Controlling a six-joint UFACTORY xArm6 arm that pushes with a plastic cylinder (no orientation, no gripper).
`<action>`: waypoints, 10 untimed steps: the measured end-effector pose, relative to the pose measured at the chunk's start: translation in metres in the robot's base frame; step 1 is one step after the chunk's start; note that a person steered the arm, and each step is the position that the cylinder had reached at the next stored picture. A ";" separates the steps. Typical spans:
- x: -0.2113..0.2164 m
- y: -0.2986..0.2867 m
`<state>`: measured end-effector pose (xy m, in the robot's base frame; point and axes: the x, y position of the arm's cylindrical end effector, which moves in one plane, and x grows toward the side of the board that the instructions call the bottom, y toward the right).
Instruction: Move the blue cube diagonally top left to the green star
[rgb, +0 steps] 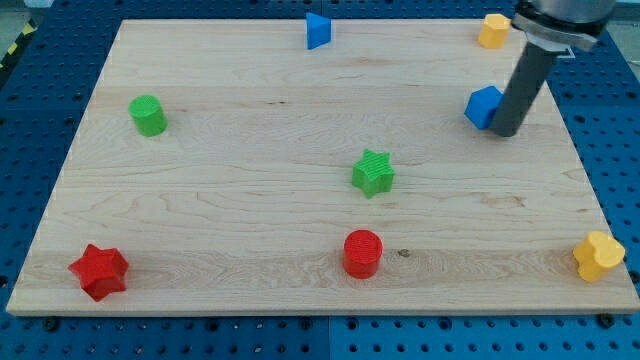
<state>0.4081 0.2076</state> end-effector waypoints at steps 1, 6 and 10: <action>-0.009 0.004; -0.033 0.006; -0.033 -0.161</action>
<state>0.3754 0.0468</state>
